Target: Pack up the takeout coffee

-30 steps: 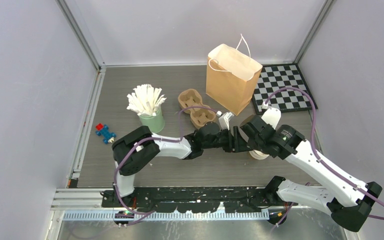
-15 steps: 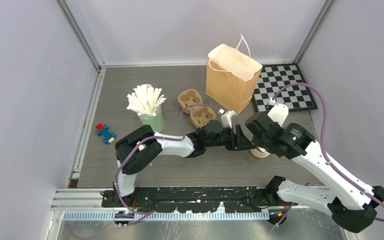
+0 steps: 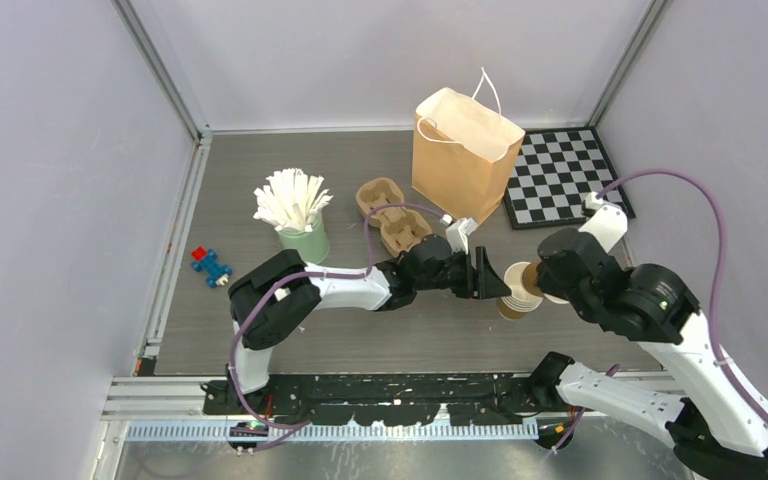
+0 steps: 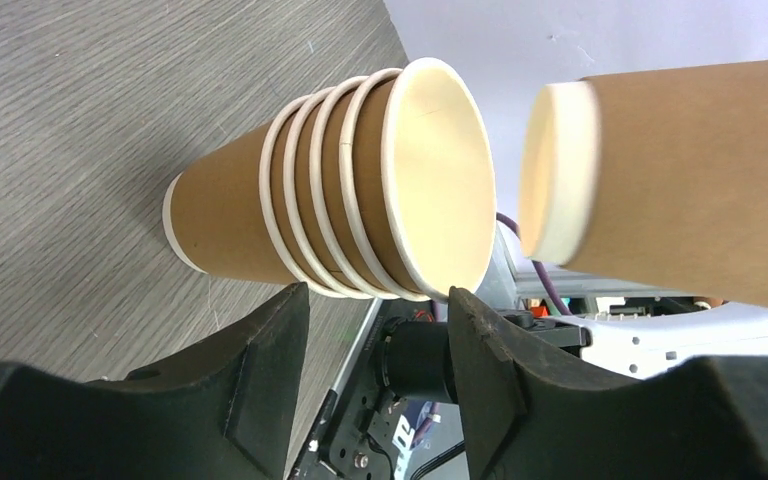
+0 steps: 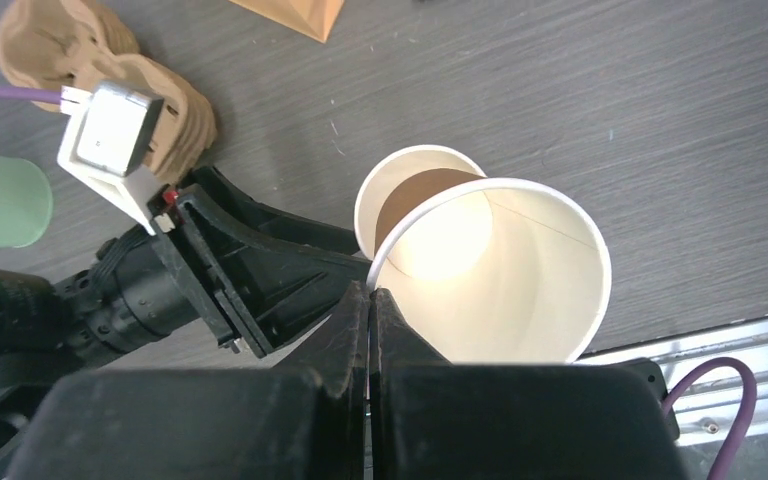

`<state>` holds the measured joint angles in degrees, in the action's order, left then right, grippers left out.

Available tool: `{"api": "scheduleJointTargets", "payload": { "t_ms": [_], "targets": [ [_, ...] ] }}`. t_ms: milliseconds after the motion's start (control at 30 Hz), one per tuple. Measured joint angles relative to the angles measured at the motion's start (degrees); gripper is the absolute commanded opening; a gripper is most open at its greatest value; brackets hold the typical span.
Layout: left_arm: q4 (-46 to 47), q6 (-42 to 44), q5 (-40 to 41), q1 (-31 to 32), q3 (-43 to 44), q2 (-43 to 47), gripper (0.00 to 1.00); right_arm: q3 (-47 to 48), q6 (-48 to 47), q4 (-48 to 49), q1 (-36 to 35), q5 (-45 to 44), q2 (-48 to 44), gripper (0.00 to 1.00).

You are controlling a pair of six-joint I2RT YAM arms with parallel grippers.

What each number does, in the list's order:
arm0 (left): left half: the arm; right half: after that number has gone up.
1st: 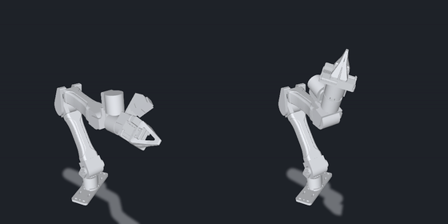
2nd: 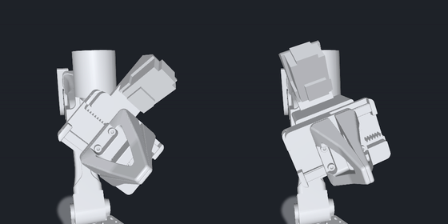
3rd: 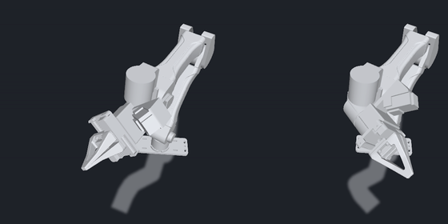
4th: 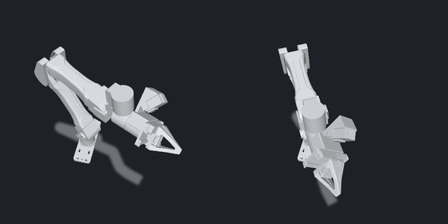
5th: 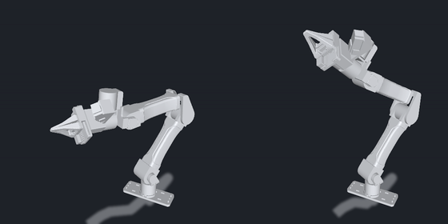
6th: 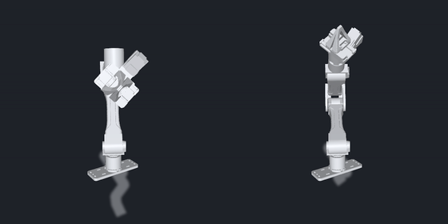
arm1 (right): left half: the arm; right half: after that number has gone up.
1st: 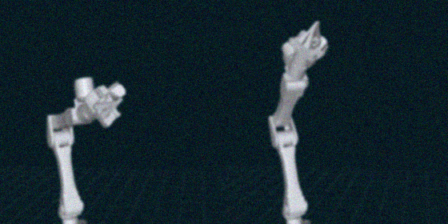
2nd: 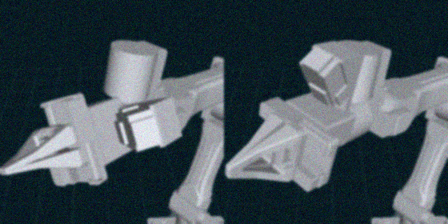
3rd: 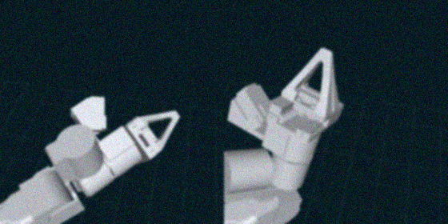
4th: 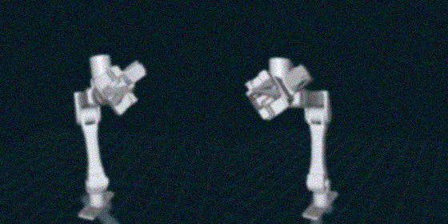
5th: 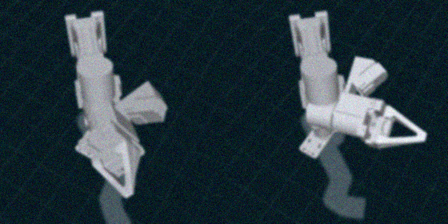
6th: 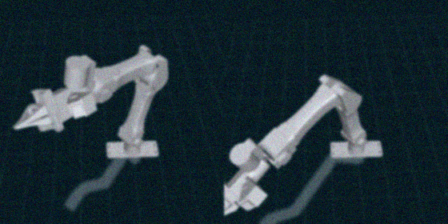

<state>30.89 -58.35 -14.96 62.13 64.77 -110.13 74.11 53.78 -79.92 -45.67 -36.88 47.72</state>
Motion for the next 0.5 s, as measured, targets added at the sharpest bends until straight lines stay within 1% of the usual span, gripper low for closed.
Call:
{"api": "scheduleJointTargets", "payload": {
  "t_ms": [100, 200, 233, 267, 300, 333, 500],
  "targets": [
    [-1.55, 0.33, 0.17, 0.0, 0.15, 0.5, 0.59, 2.95, -1.36, -1.03, 0.0, -0.2, -0.7, 0.0],
    [-5.05, 1.07, 1.36, -0.07, 0.17, 2.03, 0.68, 5.88, -3.43, -1.14, 0.0, 0.26, -0.83, 0.0],
    [-6.49, 1.64, 1.84, -0.22, 0.17, 2.78, 0.74, 6.71, -4.26, -1.05, 0.0, 0.72, -0.81, 0.0],
    [-8.59, 2.03, 2.45, -0.5, 0.17, 3.96, 0.87, 7.41, -5.03, -0.94, 0.0, 1.38, -0.7, 0.0],
    [-10.56, 2.56, 3.21, -0.63, 0.17, 5.22, 0.95, 8.09, -5.84, -0.72, 0.02, 2.21, -0.46, 0.0],
    [-13.07, 3.37, 4.5, -0.87, 0.17, 7.08, 0.99, 8.59, -6.54, -0.46, 0.0, 2.95, -0.2, 0.0],
    [-24.72, 7.02, 13.35, -3.37, 0.17, 19.41, 1.0, 10.62, -10.34, 2.86, 0.0, 8.59, 3.78, 0.0]
  ]
}}
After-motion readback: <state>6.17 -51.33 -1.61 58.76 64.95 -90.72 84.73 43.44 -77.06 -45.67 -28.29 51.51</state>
